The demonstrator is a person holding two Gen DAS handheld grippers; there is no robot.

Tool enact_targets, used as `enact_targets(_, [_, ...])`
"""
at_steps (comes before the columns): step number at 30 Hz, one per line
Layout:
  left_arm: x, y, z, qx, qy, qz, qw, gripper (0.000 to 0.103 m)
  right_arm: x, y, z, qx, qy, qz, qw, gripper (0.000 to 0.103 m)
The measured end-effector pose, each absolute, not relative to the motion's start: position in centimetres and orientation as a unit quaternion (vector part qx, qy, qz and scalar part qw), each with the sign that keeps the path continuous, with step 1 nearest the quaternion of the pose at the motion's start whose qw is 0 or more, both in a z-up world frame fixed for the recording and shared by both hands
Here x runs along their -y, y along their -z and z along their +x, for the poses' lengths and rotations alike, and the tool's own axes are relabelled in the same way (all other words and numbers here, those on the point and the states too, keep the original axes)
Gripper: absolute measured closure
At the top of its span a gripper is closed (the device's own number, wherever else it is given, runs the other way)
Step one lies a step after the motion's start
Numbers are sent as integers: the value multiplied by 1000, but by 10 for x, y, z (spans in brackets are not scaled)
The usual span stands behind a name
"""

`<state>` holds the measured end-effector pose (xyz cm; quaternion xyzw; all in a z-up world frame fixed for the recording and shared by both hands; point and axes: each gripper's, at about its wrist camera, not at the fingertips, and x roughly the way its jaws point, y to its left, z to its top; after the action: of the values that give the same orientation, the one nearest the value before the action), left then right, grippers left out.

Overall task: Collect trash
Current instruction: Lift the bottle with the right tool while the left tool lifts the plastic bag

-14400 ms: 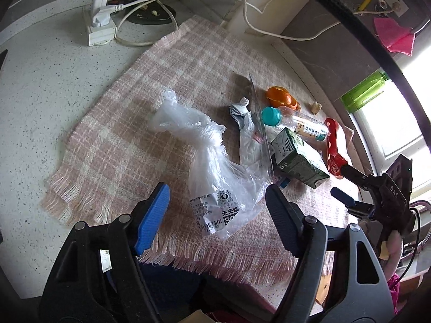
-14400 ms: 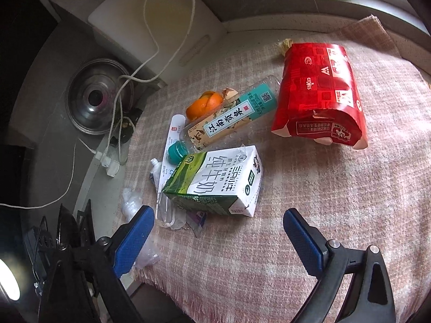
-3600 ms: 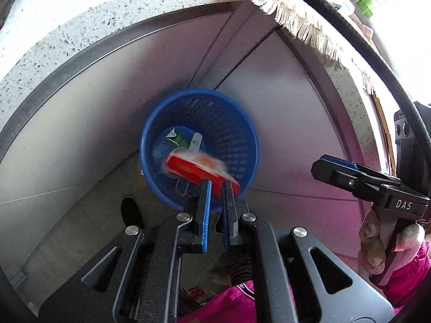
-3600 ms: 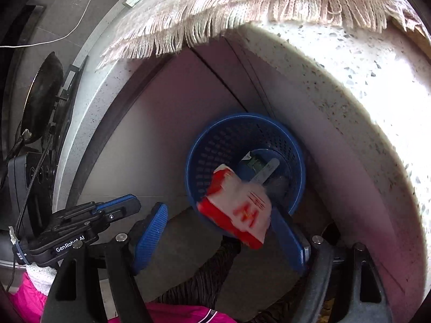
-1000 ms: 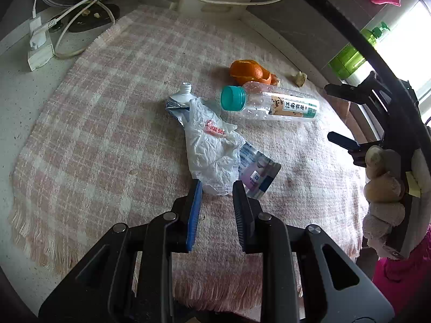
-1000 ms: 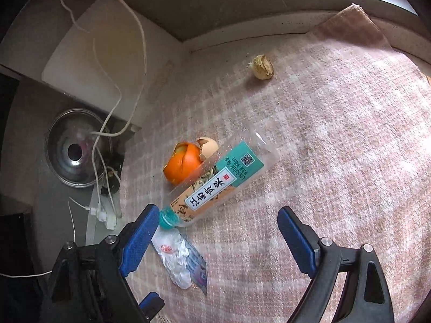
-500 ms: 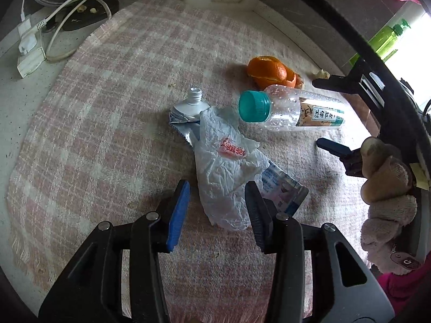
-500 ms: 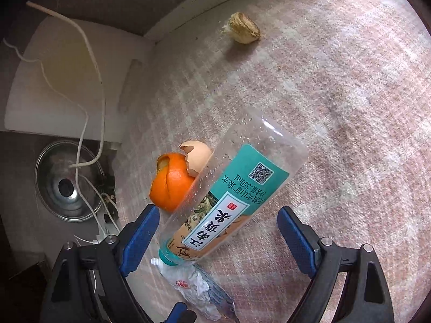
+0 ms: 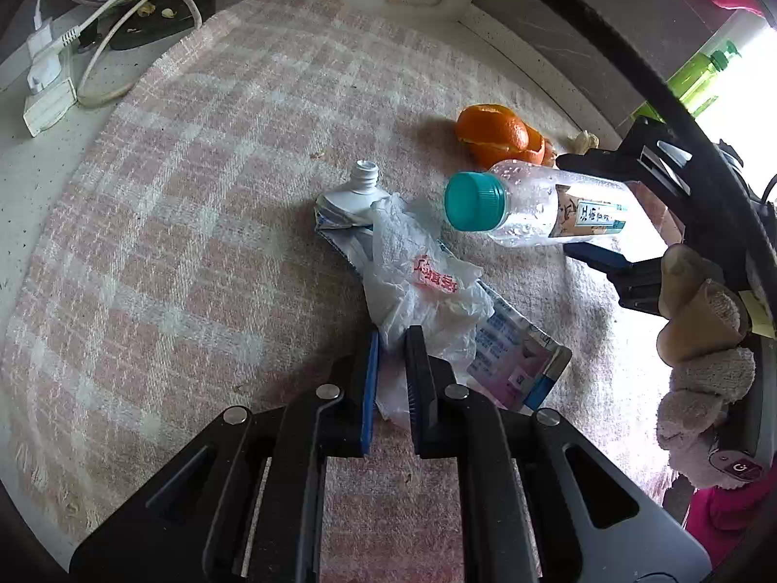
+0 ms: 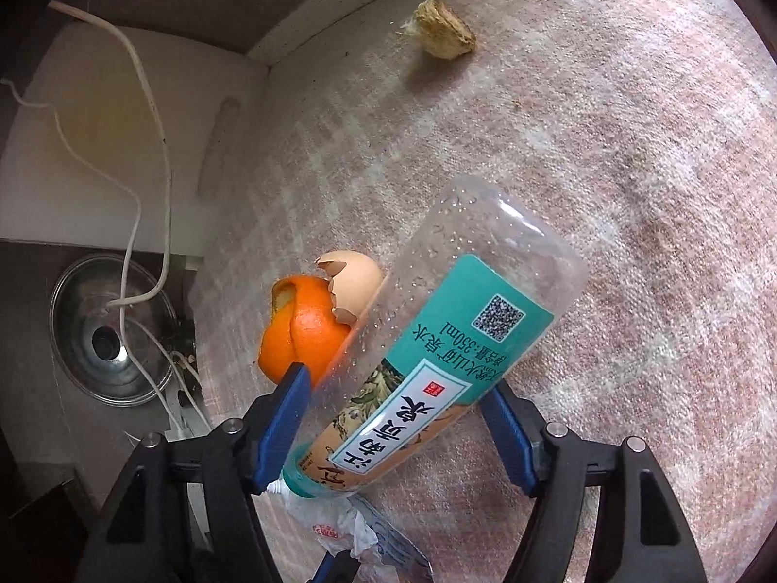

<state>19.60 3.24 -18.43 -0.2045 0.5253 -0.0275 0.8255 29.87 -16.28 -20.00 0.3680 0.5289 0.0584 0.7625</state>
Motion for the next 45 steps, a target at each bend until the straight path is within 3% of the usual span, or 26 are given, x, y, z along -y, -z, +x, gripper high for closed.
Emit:
enact_targets(18, [-49, 153, 162, -494, 38, -206, 844, 96, 205, 168, 261, -496, -132, 387, 766, 45])
enact_targets(45, [-59, 126, 38, -475, 36, -178, 861, 96, 196, 131, 99, -512, -243, 277, 776, 46])
